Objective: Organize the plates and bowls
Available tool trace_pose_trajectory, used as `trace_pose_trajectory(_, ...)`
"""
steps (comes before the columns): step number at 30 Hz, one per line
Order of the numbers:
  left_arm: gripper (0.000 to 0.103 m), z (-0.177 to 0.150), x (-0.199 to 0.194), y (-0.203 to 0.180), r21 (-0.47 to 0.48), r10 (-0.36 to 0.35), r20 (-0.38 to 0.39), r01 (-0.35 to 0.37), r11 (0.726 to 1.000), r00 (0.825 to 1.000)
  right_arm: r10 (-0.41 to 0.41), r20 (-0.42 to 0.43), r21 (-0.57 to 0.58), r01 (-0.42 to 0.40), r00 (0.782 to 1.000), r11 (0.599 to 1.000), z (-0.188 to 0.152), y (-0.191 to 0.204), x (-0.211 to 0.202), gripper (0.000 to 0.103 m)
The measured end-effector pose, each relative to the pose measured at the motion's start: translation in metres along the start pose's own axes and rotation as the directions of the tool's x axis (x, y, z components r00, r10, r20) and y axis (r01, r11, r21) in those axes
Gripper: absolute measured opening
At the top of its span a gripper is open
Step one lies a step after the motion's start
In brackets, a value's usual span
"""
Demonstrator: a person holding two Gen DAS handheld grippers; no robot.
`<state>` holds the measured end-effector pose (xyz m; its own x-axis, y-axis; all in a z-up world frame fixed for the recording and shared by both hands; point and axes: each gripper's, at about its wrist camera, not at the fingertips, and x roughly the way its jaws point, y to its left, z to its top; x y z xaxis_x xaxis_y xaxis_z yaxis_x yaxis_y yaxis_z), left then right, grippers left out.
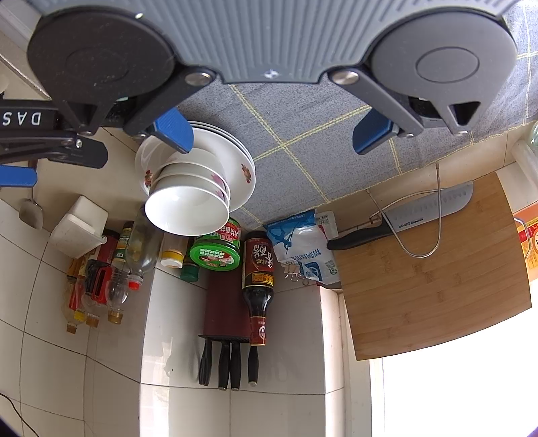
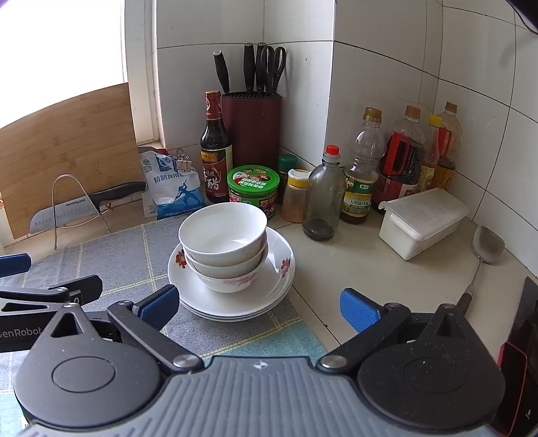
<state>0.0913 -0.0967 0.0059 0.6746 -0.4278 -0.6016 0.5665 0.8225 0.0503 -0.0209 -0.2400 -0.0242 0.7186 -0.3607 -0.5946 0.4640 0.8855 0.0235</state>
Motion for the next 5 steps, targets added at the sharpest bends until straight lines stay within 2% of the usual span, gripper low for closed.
trace_pose_trajectory(5, 0.1, 0.0011, 0.0008, 0.0006, 0.002, -0.001, -0.001, 0.001, 1.0, 1.0, 0.0, 0.001, 0.0, 0.0, 1.0, 1.0, 0.0008, 0.0004, 0.0004, 0.103)
